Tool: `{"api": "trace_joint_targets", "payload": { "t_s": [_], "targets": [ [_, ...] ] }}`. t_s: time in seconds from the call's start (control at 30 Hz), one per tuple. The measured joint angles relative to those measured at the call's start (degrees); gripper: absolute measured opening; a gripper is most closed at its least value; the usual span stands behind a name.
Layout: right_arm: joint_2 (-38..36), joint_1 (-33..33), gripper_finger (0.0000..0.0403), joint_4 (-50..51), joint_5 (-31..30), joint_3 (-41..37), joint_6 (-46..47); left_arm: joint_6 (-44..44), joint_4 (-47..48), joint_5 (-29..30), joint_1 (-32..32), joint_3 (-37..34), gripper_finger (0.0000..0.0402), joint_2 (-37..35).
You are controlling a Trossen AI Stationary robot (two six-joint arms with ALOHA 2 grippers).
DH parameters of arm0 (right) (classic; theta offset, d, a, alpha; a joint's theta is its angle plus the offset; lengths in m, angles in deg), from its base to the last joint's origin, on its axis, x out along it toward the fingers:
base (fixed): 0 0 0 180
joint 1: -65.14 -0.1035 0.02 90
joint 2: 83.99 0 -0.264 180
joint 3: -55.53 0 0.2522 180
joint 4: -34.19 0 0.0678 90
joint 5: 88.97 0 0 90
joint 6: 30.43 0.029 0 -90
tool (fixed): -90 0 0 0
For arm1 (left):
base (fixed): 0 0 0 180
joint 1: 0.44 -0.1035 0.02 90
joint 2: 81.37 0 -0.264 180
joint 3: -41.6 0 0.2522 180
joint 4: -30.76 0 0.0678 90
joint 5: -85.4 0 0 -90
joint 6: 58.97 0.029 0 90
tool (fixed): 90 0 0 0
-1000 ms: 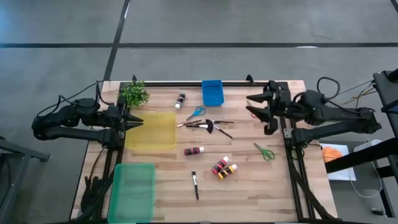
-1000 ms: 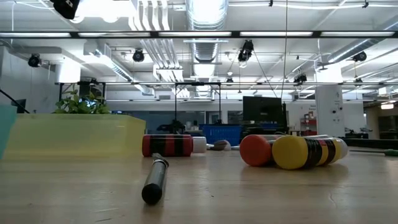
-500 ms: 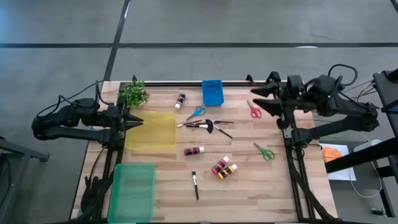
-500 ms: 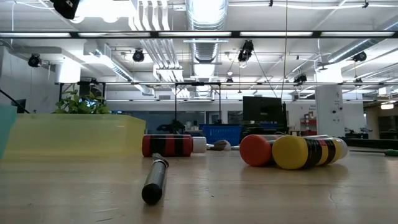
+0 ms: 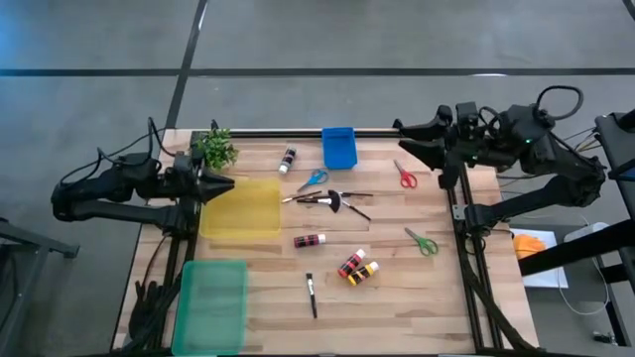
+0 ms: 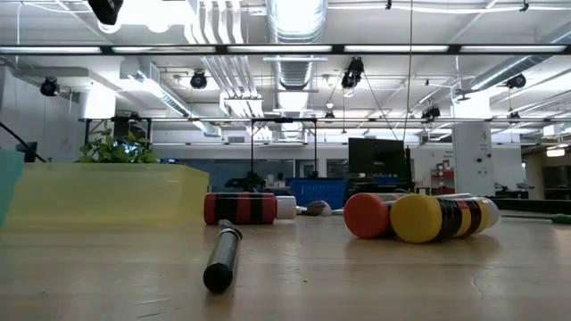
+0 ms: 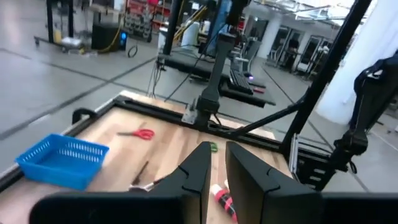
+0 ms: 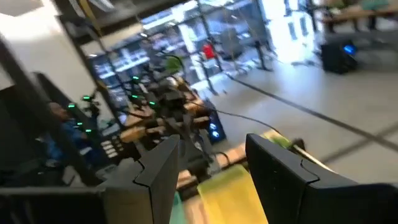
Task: Pick & Place Paint Supplies
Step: Put the green scissors into the yellow bin
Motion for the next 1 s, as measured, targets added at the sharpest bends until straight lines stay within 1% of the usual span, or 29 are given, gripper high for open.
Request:
{"api": "trace_joint_targets", "payload": {
  "t_s": [0.1,0.17,0.27,0.37,0.47,0.53,0.63,0.73,0.87,1.0],
  "targets": [
    [1.0,0.2,0.0182,7.3,-2.3,2.1,2.0,-0.3,-0.9,-0.5,0.0,0.0,0.0060,2.2],
    [1.8,0.3,0.0182,12.9,-3.7,3.8,3.0,-0.3,-4.3,-0.6,0.0,0.0,0.0060,3.8],
    [2.7,0.2,0.0182,21.6,-4.1,6.4,5.9,1.8,-11.9,0.0,-0.2,0.0,0.0060,5.7],
    [3.8,0.2,0.0182,31.0,-3.7,8.0,10.7,4.1,-23.4,2.9,-0.2,0.0,0.0060,7.2],
    [4.9,0.2,0.0182,40.2,-1.2,8.1,16.8,6.0,-34.2,4.1,-0.2,0.3,0.0061,8.3],
    [5.8,0.2,0.0182,45.6,1.2,7.6,20.2,8.5,-38.3,4.1,-0.2,0.9,0.0060,8.6],
    [7.3,0.0,0.0182,52.3,6.7,6.2,23.2,12.0,-38.9,4.1,-0.2,3.2,0.0061,8.6],
    [8.6,-1.4,0.0182,56.0,11.2,3.6,26.3,12.3,-38.8,5.0,-0.2,4.9,0.0061,8.7],
    [8.8,-4.3,0.0182,57.3,12.7,-1.8,31.4,12.3,-38.4,8.9,-0.2,5.2,0.0061,8.7],
    [8.4,-7.2,0.0182,56.9,14.8,-9.3,37.9,11.9,-38.2,10.1,-0.2,4.8,0.0061,9.8]
  ]
}}
